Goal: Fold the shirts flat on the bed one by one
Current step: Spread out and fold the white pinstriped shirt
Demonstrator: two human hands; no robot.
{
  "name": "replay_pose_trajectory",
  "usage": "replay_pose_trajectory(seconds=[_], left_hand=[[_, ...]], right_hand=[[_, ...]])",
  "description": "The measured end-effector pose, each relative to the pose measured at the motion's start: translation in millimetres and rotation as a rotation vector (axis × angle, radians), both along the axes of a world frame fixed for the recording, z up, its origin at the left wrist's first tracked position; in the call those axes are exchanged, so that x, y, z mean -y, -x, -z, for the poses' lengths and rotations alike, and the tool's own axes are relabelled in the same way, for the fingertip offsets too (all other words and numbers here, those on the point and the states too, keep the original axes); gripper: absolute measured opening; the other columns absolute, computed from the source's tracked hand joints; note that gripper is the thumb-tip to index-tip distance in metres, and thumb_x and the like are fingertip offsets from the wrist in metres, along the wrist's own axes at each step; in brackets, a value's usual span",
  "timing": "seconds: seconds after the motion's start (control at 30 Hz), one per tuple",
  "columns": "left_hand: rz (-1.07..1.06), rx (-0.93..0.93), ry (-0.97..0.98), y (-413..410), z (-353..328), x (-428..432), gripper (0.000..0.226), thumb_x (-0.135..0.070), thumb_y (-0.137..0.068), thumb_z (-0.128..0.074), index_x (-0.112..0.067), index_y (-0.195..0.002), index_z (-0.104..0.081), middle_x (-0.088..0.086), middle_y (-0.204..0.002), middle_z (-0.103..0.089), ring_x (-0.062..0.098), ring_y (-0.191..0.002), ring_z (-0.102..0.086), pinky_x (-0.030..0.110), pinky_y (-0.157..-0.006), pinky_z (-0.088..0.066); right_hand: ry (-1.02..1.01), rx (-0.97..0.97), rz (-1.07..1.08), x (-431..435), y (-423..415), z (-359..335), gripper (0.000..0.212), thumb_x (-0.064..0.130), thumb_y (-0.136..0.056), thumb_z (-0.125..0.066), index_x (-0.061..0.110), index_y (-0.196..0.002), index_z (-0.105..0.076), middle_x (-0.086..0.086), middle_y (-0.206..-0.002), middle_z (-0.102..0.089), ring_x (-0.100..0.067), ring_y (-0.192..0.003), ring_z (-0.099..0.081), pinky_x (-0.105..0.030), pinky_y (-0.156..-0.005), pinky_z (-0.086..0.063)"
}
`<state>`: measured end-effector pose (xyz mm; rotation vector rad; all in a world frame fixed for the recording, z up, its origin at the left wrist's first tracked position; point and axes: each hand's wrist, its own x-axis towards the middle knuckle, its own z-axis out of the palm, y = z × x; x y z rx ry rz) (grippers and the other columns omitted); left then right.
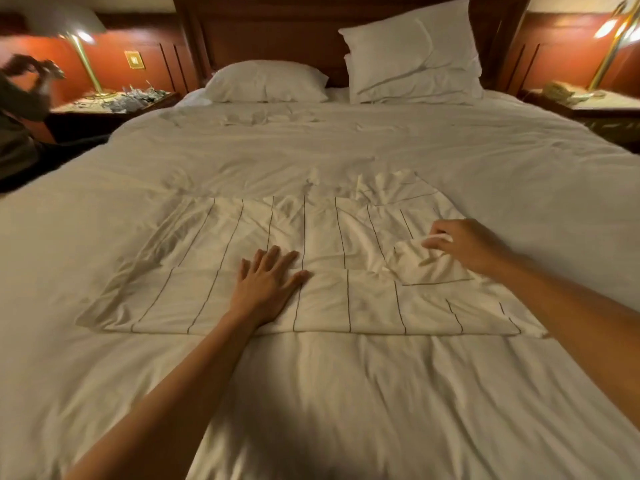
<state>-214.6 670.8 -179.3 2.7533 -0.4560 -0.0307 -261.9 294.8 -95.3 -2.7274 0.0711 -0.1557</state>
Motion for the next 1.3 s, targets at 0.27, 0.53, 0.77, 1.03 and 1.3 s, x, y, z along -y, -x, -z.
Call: replay_pose_trajectory(seconds=[0.27, 0.53, 0.77, 1.03, 1.3], left_hand=[[-0.025, 0.014, -0.055, -5, 11, -3, 0.083, -0.089, -0.078, -0.006, -0.053, -0.152, -0.016, -0.012, -0.166, -0.010, 0.015, -0.153, -0.002, 0.044, -0.123, 0.000], [-0.042, 0.020, -0.060, -7, 11, -4, 0.075, -0.085, -0.082, -0.014, -0.054, -0.150, -0.023, -0.012, -0.165, -0.017, 0.015, -0.153, -0.010, 0.043, -0.122, -0.006], [-0.043, 0.029, -0.035, -4, 9, -5, 0.068, -0.082, -0.089, -0.022, -0.052, -0.149, -0.027, -0.011, -0.164, -0.021, 0.016, -0.152, -0.014, 0.044, -0.121, -0.008], [-0.100, 0.000, 0.050, -4, -5, 17, 0.085, -0.089, -0.075, -0.014, -0.047, -0.141, -0.045, -0.002, -0.157, -0.036, 0.022, -0.145, -0.029, 0.046, -0.117, -0.013], [0.294, 0.140, 0.275, 3, -24, 158, 0.058, -0.067, -0.084, -0.061, -0.043, -0.136, -0.051, -0.002, -0.148, -0.042, 0.022, -0.134, -0.041, 0.043, -0.115, -0.027]], right_hand=[[0.141, 0.007, 0.174, -11, -9, 8, 0.056, 0.063, -0.096, -0.041, 0.036, -0.144, -0.038, -0.010, -0.146, -0.040, -0.036, -0.131, -0.042, -0.052, -0.105, -0.034], [0.003, 0.198, 0.354, 41, 107, 45, 0.036, 0.042, -0.087, -0.072, 0.017, -0.112, -0.062, -0.014, -0.102, -0.069, -0.040, -0.094, -0.064, -0.042, -0.075, -0.051], [-0.101, 0.061, 0.362, 86, 124, 35, 0.025, 0.039, -0.082, -0.078, 0.022, -0.097, -0.068, -0.008, -0.085, -0.065, -0.034, -0.083, -0.062, -0.036, -0.072, -0.048], [0.053, 0.024, 0.255, 83, 108, 21, 0.052, 0.058, -0.079, -0.073, 0.028, -0.118, -0.058, -0.001, -0.099, -0.057, -0.026, -0.090, -0.058, -0.035, -0.073, -0.046], [-0.020, 0.100, 0.054, 54, 38, 29, 0.042, 0.046, -0.079, -0.079, 0.027, -0.115, -0.069, 0.007, -0.110, -0.061, -0.018, -0.106, -0.056, -0.038, -0.093, -0.043]])
